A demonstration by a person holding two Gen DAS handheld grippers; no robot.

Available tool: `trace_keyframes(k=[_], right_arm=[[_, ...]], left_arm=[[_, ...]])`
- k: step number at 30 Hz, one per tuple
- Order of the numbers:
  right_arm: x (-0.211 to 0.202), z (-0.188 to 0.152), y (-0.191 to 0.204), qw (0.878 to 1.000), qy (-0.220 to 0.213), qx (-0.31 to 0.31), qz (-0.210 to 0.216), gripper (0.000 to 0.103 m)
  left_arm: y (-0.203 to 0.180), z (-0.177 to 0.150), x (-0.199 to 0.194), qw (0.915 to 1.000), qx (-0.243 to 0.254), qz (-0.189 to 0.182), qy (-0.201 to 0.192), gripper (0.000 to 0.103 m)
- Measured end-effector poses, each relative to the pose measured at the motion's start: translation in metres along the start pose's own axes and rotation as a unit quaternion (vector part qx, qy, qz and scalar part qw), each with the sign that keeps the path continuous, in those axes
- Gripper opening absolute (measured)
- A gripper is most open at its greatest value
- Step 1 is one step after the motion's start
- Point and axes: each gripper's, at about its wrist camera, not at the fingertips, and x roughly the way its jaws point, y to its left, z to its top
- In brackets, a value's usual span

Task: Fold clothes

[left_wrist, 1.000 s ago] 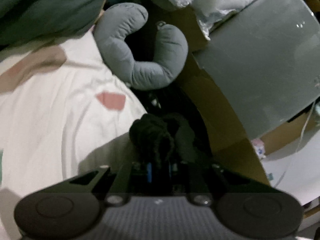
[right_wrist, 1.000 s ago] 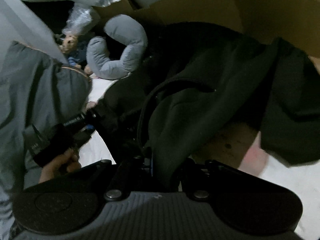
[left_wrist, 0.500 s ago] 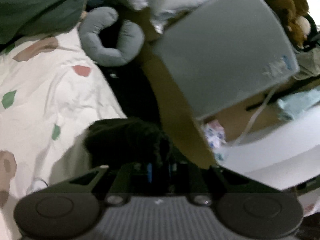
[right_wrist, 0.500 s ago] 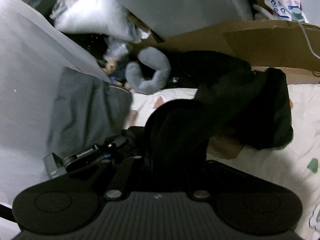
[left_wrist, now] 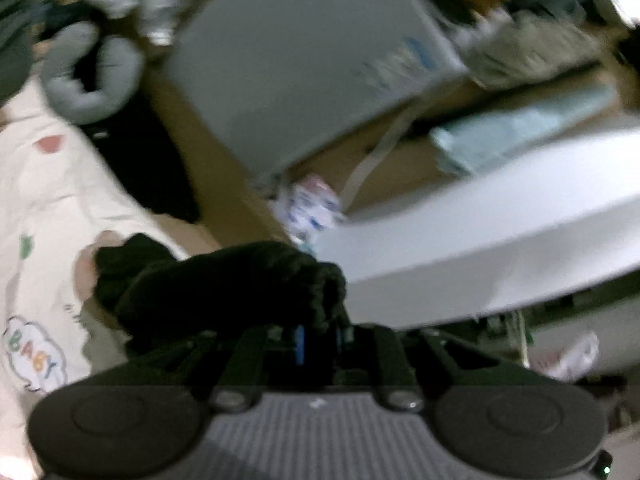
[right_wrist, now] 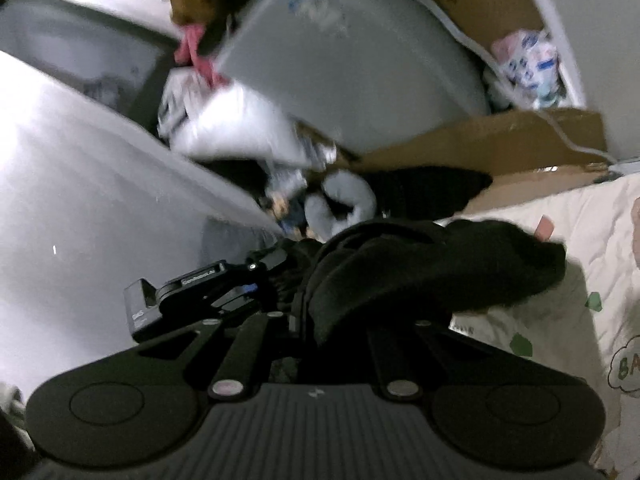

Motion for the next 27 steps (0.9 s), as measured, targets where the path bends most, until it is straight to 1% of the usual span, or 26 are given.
trace_keyframes(k=[2, 5, 6, 8, 11, 13, 15, 18, 19, 21, 25, 27], right_arm=[[-0.038, 0.006, 0.010, 0.999, -0.032, 0.014, -0.007, 0.010], [-0.073, 0.011, 0.020, 0.997, -0.065, 0.033, -0.012, 0.010], [-0.085, 0.013, 0.023, 0.996, -0.076, 0.040, -0.010, 0.010], [-0.108, 0.017, 0.029, 0.994, -0.100, 0.049, -0.004, 0.010], [-0.150, 0.030, 0.045, 0.987, -0.148, 0.056, 0.013, 0.010], [-0.165, 0.038, 0.052, 0.985, -0.165, 0.055, 0.016, 0.010], [-0.186, 0.051, 0.067, 0.981, -0.187, 0.040, 0.020, 0.010], [-0.221, 0.072, 0.094, 0.975, -0.222, 0.011, 0.021, 0.010], [-0.229, 0.076, 0.098, 0.973, -0.228, 0.007, 0.021, 0.010], [-0.254, 0.091, 0.111, 0.967, -0.255, -0.006, 0.021, 0.010], [-0.298, 0.117, 0.131, 0.954, -0.296, -0.036, 0.002, 0.010], [-0.313, 0.124, 0.137, 0.950, -0.308, -0.045, -0.007, 0.010]], left_arm=[[-0.043, 0.007, 0.007, 0.9993, 0.019, -0.022, 0.026, 0.014], [-0.085, 0.010, 0.013, 0.9972, 0.022, -0.051, 0.049, 0.014], [-0.094, 0.012, 0.015, 0.9967, 0.023, -0.058, 0.053, 0.014], [-0.125, 0.014, 0.021, 0.9942, 0.020, -0.083, 0.066, 0.014], [-0.172, 0.021, 0.026, 0.9897, 0.027, -0.118, 0.077, 0.014], [-0.201, 0.027, 0.028, 0.9869, 0.031, -0.136, 0.080, 0.014], [-0.227, 0.033, 0.028, 0.9841, 0.035, -0.154, 0.082, 0.014], [-0.282, 0.044, 0.028, 0.9769, 0.052, -0.188, 0.087, 0.014], [-0.296, 0.045, 0.029, 0.9746, 0.060, -0.196, 0.090, 0.014], [-0.322, 0.048, 0.032, 0.9698, 0.071, -0.212, 0.096, 0.014], [-0.382, 0.048, 0.048, 0.9570, 0.086, -0.255, 0.108, 0.014], [-0.414, 0.046, 0.060, 0.9486, 0.091, -0.280, 0.116, 0.014]])
